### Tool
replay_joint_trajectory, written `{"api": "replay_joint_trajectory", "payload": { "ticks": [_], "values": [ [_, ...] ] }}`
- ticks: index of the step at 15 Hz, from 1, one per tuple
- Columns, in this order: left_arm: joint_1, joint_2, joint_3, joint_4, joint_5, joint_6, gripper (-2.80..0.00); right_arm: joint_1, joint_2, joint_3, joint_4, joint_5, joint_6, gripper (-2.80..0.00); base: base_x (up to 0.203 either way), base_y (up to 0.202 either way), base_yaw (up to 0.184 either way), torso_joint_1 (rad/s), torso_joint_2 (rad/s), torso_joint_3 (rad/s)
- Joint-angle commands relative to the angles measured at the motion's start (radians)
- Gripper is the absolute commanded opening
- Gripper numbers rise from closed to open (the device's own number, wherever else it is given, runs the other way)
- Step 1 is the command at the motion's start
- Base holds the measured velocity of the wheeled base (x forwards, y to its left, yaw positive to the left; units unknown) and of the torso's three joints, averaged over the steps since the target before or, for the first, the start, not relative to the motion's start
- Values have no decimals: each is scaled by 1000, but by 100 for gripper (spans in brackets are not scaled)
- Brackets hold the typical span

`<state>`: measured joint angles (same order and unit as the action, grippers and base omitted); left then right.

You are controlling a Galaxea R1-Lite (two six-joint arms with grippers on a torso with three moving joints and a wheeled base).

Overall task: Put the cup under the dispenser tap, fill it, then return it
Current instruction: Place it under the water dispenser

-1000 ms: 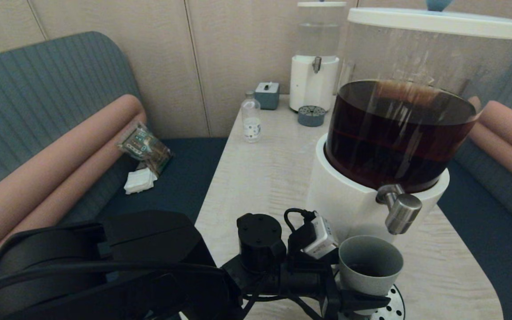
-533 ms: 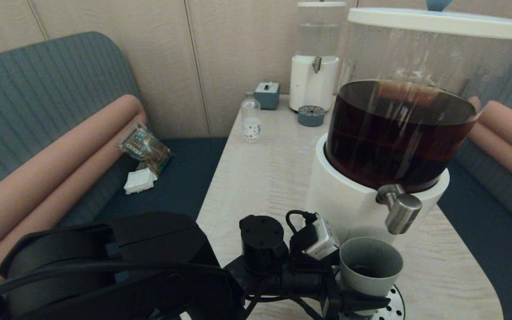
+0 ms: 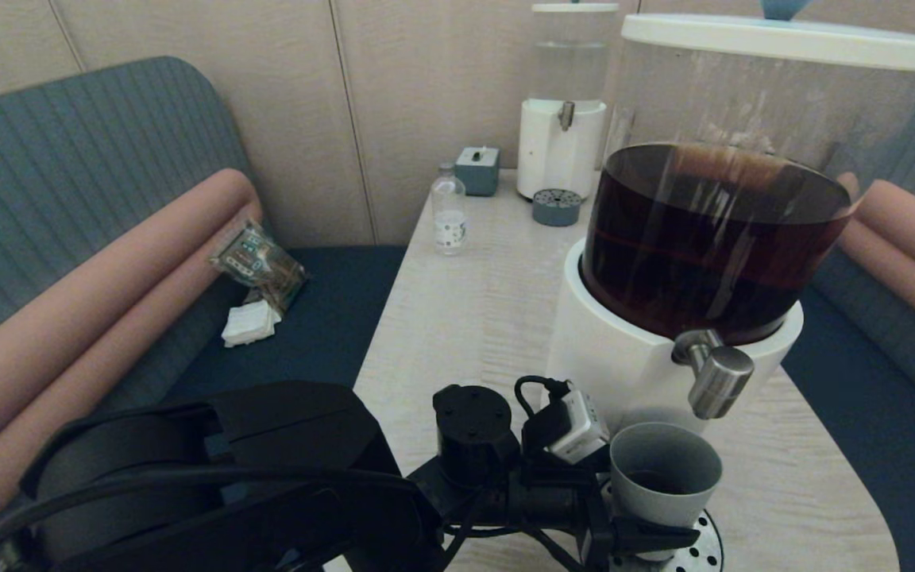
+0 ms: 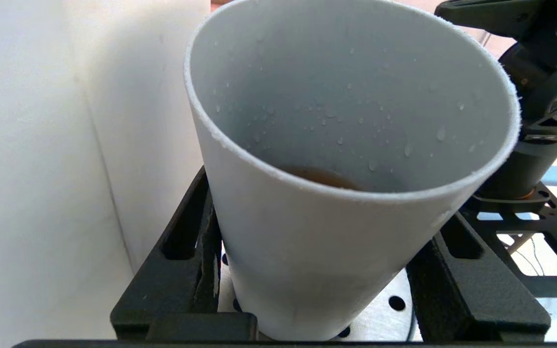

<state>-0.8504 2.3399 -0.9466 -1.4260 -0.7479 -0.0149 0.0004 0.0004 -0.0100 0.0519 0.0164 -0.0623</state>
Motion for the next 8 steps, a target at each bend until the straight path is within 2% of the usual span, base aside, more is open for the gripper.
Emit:
{"api": "replay_joint_trajectory", "payload": {
  "ticks": [1,8],
  "values": [
    [1,7,-1,-5,-4,0,-280,0,-5,-1,0,0,-1,-280,0,0,0,0,0,0],
    [1,18,-9,-7,-4,0,-280,0,-5,-1,0,0,-1,-280,0,0,0,0,0,0]
  ]
}}
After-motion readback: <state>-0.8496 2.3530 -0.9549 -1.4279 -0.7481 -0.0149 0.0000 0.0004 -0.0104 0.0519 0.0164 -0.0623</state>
